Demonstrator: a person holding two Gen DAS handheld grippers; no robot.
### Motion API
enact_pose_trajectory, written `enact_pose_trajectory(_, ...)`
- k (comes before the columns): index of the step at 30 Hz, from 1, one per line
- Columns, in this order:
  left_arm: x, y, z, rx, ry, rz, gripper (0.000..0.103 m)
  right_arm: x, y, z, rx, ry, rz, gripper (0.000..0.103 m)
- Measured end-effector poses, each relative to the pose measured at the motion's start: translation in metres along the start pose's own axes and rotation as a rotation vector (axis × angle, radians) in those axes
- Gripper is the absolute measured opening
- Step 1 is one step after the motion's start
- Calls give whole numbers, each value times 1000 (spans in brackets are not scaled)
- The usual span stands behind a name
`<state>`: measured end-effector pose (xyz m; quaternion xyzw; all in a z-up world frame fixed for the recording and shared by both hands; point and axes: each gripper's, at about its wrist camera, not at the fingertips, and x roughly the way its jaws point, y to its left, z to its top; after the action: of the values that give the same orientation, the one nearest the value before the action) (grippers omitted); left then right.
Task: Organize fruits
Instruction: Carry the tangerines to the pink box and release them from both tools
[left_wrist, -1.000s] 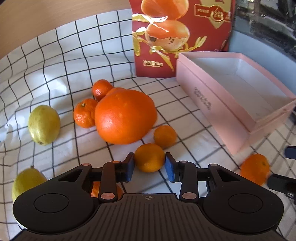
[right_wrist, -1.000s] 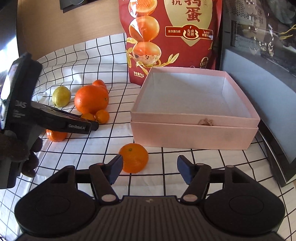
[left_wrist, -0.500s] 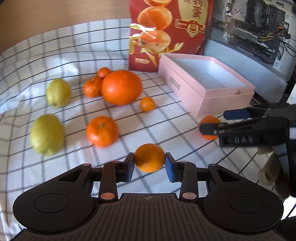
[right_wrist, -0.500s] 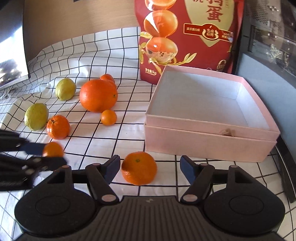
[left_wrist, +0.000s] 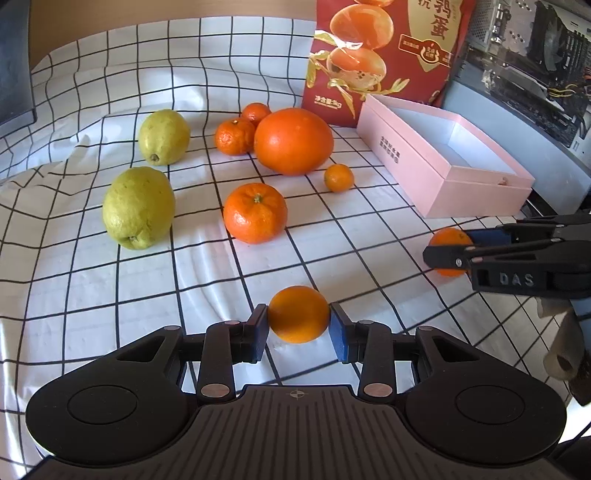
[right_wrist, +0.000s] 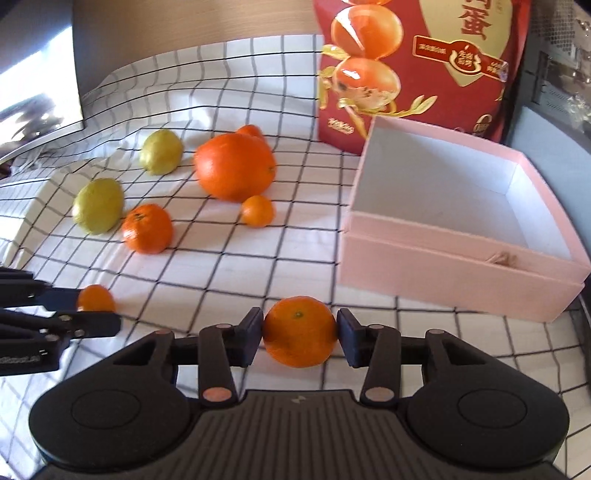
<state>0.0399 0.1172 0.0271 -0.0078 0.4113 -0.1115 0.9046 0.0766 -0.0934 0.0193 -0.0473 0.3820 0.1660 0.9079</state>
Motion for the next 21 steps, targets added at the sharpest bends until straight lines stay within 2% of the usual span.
enact_pose_trajectory(5,-1,-7,1,17,5,-21,40,-18,11,-8,-29,6,58,43)
enact_pose_trajectory(9,-7,-18,8,45,3,-59,40,-36,11,-15,-54,6,60,43)
enact_pose_trajectory(13,-15,-39,20,94,-10,-131,40,-57,-1,-22,-32,9,29,43)
enact_pose_trajectory(17,-23,-68,46,164,-56,-208,40,-79,-21,-26,20,-9,-28,43)
enact_pose_trajectory(21,-32,-99,95,235,-144,-256,40,-106,-41,-20,69,-72,-94,43)
